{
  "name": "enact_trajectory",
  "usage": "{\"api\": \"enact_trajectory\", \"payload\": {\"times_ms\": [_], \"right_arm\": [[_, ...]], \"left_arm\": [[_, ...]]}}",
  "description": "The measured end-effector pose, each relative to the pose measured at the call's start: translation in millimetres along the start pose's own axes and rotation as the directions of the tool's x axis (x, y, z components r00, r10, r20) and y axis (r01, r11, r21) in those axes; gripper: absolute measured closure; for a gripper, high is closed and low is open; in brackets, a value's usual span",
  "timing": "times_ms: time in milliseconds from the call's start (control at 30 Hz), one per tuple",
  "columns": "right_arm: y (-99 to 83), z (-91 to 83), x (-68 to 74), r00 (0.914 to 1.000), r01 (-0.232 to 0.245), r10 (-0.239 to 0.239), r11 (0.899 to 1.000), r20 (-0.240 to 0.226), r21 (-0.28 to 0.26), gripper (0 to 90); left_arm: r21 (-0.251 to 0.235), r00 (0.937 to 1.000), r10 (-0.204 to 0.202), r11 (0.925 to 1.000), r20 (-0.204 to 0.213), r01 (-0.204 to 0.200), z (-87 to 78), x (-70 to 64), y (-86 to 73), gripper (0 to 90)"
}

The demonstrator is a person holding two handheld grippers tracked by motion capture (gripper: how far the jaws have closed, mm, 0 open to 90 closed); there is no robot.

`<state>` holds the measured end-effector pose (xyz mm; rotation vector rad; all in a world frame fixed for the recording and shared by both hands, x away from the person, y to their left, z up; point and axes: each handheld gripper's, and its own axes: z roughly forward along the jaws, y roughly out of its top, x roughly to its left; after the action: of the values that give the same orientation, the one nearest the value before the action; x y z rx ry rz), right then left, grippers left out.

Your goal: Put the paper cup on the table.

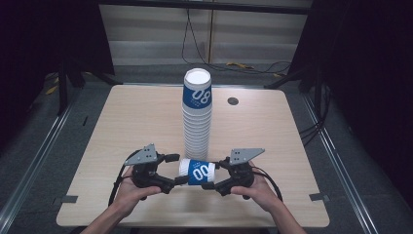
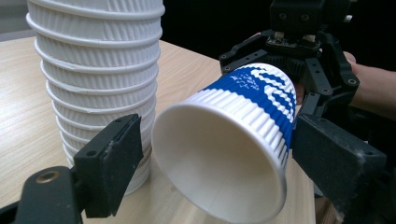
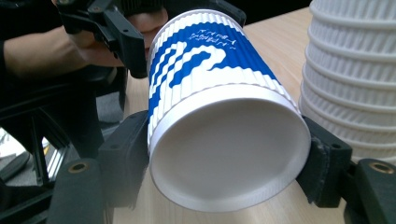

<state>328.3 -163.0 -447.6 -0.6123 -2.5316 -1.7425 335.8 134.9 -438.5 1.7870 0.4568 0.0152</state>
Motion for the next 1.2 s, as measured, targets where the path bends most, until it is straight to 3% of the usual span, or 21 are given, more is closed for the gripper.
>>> {"api": "enact_trajectory", "payload": {"times_ms": [367,533,800,1200], "right_arm": [[-2.3,-1.2,1.4,0.9998,-0.007,0.006,1.0,-0.018,-0.027,28.3],[-4.5,-2.8,4.7,0.9996,0.006,-0.007,0.999,-0.027,-0.046,28.3],[-4.8,-3.5,4.6,0.9994,0.017,-0.02,0.996,-0.027,-0.089,28.3],[-5.0,-2.8,5.4,0.9987,0.022,-0.027,0.994,-0.043,-0.103,28.3]], "left_arm": [[0.0,0.9997,-0.022,0.9998,0.015,0.022,-2.9,1.9,2.1,15.4],[0.006,0.9987,-0.001,1.0,0.05,0.001,-0.5,-1.3,2.6,15.3],[0.017,0.9985,-0.001,0.9999,0.054,0.0,2.1,-3.0,2.7,15.2],[0.026,0.9973,-0.005,0.9997,0.073,0.003,10.0,-2.9,-1.2,10.9]]}}
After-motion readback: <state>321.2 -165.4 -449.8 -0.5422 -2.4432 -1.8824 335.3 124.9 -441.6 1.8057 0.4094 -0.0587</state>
